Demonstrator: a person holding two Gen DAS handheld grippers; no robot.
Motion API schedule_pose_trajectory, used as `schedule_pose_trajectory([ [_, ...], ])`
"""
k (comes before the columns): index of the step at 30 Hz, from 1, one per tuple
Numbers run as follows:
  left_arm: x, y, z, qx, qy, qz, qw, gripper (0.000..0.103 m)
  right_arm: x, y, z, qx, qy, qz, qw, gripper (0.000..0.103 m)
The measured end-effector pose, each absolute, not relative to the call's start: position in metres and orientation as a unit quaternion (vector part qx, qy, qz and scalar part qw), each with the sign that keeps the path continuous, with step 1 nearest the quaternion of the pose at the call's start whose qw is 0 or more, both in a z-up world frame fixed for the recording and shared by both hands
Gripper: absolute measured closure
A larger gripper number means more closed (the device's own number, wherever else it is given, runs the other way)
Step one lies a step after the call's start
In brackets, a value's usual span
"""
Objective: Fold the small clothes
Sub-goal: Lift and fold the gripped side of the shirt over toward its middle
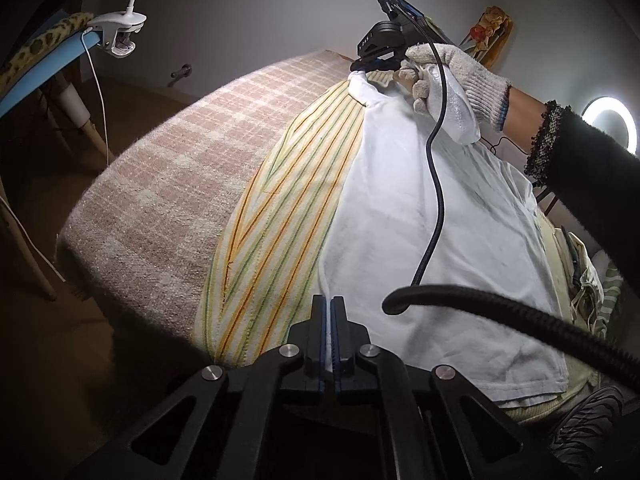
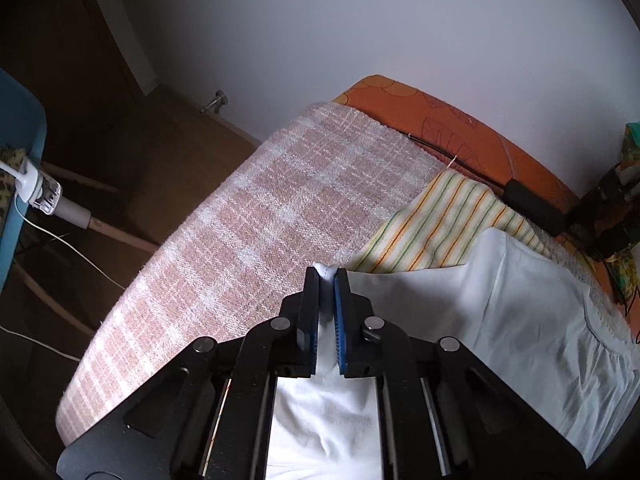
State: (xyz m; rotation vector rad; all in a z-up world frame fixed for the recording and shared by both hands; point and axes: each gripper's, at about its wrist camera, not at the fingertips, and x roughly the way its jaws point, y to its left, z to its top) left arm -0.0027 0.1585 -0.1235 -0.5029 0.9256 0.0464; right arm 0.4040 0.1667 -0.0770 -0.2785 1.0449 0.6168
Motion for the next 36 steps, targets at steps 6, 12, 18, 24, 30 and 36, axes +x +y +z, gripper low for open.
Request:
schedule_pose_trajectory([
  [6, -0.004, 0.155, -0.114, -0.24, 0.425, 0.005, 0.873, 0.103, 0.403, 0.144, -0.057, -0.093, 0.474, 0.302, 0.822, 0.096],
  [12, -0.005, 0.149, -0.107, -0.235, 0.416, -0.006, 0.878, 0.103, 0.401, 0.124, -0.039, -0.049, 0.456, 0.313, 0.832, 0.096],
  [18, -0.004, 0.142, -0.1, -0.227, 0.41, -0.014, 0.883, 0.103, 0.406, 0.109, -0.03, -0.034, 0.45, 0.314, 0.835, 0.096],
  [24, -0.003, 0.131, -0.094, -0.214, 0.407, -0.033, 0.887, 0.103, 0.399, 0.085, -0.02, -0.031, 0.439, 0.313, 0.842, 0.096],
  [30, -0.004, 0.106, -0.085, -0.19, 0.406, -0.077, 0.891, 0.103, 0.386, 0.031, -0.005, -0.023, 0.427, 0.283, 0.859, 0.096],
  [36, 0.0, 0.061, -0.084, -0.151, 0.423, -0.131, 0.884, 0.103, 0.375, -0.038, -0.02, -0.02, 0.425, 0.227, 0.876, 0.096],
])
